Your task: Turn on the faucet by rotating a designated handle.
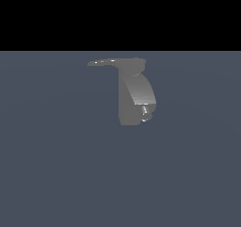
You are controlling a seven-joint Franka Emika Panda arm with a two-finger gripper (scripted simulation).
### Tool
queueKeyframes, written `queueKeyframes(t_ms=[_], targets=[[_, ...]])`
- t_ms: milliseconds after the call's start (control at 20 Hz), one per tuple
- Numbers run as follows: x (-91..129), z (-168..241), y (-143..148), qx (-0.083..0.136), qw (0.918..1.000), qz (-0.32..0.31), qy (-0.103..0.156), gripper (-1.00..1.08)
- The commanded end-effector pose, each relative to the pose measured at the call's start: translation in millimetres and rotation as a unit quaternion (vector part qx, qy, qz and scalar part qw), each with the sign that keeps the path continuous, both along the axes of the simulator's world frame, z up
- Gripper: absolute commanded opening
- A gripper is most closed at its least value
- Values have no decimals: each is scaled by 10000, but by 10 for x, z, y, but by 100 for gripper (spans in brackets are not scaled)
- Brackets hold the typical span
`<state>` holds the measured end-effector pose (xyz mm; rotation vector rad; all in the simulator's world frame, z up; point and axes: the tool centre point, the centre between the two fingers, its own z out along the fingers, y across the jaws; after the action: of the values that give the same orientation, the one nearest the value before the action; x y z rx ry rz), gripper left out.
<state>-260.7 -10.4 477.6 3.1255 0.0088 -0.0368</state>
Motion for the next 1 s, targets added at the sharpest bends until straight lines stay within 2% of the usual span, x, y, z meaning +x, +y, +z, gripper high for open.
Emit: queueKeyframes(t_ms=[0,500,950], targets=[[0,0,0,0,10000,0,0,-100],[62,-76,116,1,9997,-251,-3,-100],[254,-276,408,4,9958,-913,-12,-100]])
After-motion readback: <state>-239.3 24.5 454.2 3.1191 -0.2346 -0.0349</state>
